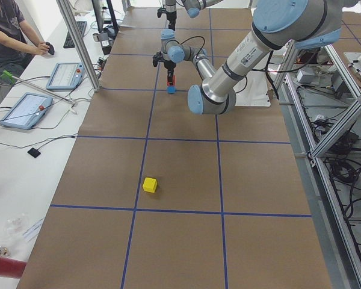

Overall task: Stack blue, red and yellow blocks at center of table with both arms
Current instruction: 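Lower the red cube onto the blue cube and open the left gripper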

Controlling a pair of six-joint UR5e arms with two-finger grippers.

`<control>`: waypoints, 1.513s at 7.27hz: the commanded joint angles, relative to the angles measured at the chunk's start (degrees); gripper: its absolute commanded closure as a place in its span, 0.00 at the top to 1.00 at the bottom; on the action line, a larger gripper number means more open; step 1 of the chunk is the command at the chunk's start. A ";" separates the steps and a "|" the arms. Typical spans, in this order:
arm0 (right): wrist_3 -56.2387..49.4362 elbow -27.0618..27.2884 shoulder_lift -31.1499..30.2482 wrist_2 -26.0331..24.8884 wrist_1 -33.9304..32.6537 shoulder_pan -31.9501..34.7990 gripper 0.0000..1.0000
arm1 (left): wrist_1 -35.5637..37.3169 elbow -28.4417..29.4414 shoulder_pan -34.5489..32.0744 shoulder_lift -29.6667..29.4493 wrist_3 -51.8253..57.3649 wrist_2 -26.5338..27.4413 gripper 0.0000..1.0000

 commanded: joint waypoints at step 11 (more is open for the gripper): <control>0.00 -0.07 0.00 -0.09 0.00 0.00 1.00 | -0.28 0.31 -0.03 -0.09 0.22 0.89 0.00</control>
